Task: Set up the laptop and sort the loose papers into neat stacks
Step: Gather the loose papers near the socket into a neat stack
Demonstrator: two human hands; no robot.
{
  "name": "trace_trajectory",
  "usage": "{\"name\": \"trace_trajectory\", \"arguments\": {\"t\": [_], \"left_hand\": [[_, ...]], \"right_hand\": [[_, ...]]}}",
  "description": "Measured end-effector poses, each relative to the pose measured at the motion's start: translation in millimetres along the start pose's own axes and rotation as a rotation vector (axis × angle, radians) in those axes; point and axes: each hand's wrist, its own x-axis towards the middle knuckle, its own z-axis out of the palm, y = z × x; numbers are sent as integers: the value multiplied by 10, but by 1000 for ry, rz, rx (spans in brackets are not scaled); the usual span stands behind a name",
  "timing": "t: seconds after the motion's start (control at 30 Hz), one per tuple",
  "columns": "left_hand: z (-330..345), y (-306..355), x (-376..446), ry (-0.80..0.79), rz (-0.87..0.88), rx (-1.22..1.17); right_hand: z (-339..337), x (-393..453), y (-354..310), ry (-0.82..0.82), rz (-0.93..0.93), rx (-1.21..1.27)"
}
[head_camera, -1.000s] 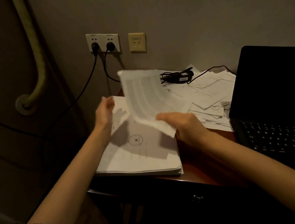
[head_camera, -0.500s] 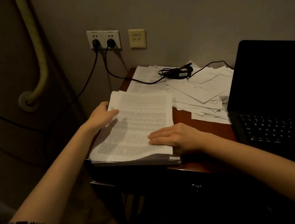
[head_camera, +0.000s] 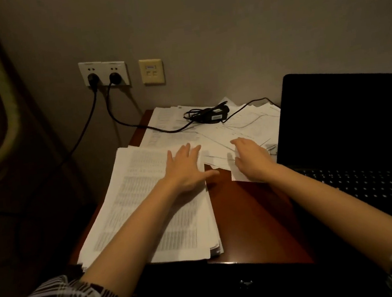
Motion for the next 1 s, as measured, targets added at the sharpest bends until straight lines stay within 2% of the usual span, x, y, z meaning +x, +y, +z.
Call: {"name": "trace_trajectory", "arguments": {"t": [0.17, 0.33, 0.5, 0.7, 0.83, 1.0], "left_hand": [[92, -5, 203, 37, -12, -13], [64, -113, 299, 92, -12, -58], [234, -175, 269, 166, -61, -76], [286, -179, 248, 196, -71, -79], [276, -181, 240, 200, -62, -107], [287, -182, 262, 236, -72, -130]], "right_hand": [[23, 270, 61, -68, 29, -179], [1, 435, 172, -41, -16, -331], [-101, 515, 217, -27, 67, -373], [-7, 579, 142, -35, -57, -508], [-70, 690, 135, -78, 54, -617], [-587, 852, 196, 63, 91, -584]]}}
